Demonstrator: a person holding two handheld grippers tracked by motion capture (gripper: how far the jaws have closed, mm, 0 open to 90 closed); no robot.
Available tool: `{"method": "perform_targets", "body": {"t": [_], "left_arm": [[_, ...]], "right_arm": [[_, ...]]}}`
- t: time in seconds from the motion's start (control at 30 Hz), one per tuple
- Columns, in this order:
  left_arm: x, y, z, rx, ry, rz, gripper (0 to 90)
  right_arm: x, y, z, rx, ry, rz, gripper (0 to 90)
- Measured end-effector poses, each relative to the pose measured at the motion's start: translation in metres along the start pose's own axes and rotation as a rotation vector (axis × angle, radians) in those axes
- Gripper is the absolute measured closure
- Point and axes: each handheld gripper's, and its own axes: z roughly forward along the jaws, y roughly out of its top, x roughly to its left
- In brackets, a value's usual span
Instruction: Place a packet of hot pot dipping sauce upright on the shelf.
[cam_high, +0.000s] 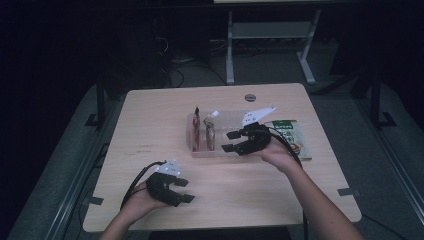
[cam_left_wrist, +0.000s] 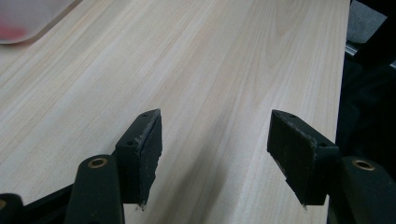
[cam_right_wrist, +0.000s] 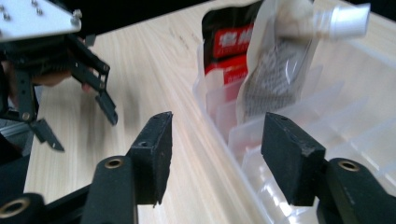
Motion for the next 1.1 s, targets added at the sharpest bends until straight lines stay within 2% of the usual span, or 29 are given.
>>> {"method": "perform_targets", "body": {"t": [0.1,0.27,0.33,0.47,0.6,0.77,0.9,1.03,1.1], "left_arm": [[0.0,0.0,0.0,-0.003,-0.003,-0.011,34.8],[0.001,0.0,0.0,-0.005,-0.003,-0.007,34.4],[0.001,0.0,0.0,-0.005,-0.002,-0.006,34.2],[0.0,0.0,0.0,-0.005,-0.002,-0.005,34.0],[0.001,0.0,0.0,-0.004,0.001,0.001,34.0],[0.001,0.0,0.001,0.003,0.003,0.005,34.0],[0.0,0.001,0.003,0.001,0.0,0.001,34.0],[-0.001,0.001,0.005,0.01,-0.001,0.016,34.0],[-0.001,0.001,0.005,0.012,-0.004,0.01,34.0]], "right_arm": [[0.004,-0.006,-0.005,0.015,-0.006,0.002,42.3],[0.01,-0.017,-0.012,0.037,-0.011,0.0,44.5],[0.013,-0.022,-0.016,0.065,-0.019,0.007,46.9],[0.016,-0.034,-0.025,0.075,-0.051,0.014,51.1],[0.016,-0.046,-0.037,0.081,-0.084,0.03,61.0],[0.012,-0.064,-0.056,0.1,-0.127,0.047,74.6],[0.004,-0.076,-0.072,0.095,-0.183,0.069,87.8],[-0.009,-0.083,-0.085,0.097,-0.25,0.1,89.7],[-0.018,-0.09,-0.091,0.102,-0.285,0.12,89.6]]}}
